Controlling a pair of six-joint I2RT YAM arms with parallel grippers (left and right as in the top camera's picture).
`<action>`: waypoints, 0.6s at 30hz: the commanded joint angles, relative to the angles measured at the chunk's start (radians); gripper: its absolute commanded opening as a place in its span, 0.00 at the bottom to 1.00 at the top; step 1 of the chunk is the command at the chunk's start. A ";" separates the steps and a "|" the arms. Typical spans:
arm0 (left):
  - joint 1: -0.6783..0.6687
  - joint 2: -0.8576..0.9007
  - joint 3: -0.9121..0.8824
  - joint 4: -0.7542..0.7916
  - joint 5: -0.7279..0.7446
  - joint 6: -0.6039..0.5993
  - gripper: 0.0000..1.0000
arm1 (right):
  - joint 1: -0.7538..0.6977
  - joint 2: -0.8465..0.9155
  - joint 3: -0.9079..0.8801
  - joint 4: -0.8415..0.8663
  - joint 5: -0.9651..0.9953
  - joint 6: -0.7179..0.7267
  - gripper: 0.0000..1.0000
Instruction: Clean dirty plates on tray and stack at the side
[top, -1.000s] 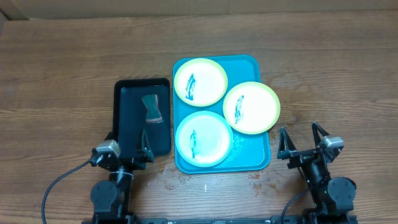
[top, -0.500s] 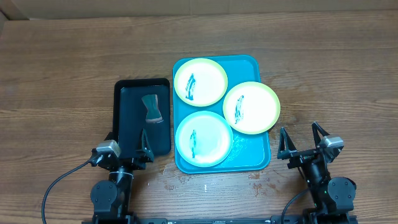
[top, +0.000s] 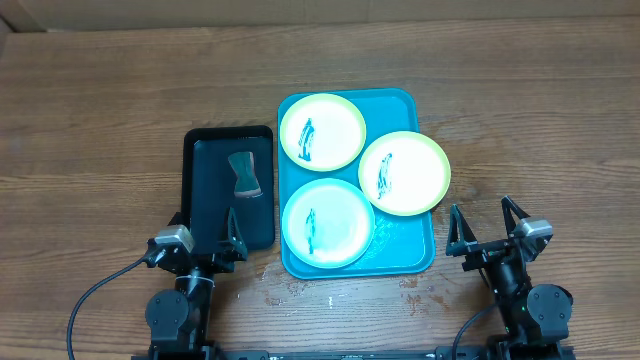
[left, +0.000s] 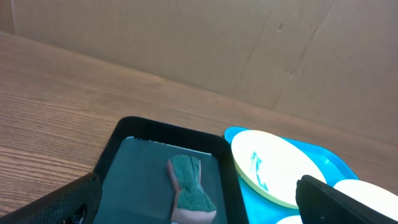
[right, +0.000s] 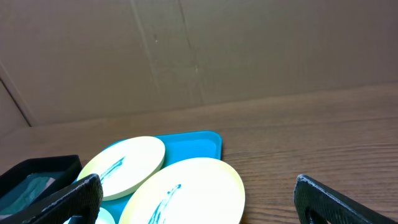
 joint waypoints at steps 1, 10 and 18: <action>0.010 -0.008 -0.003 -0.001 0.004 -0.014 1.00 | 0.004 -0.010 -0.010 0.003 0.002 -0.004 1.00; 0.010 -0.008 -0.003 0.011 0.016 -0.025 1.00 | 0.004 -0.010 -0.010 0.004 0.002 -0.004 1.00; 0.010 -0.006 0.039 0.242 0.174 -0.131 1.00 | 0.004 -0.010 0.008 0.079 -0.111 0.211 1.00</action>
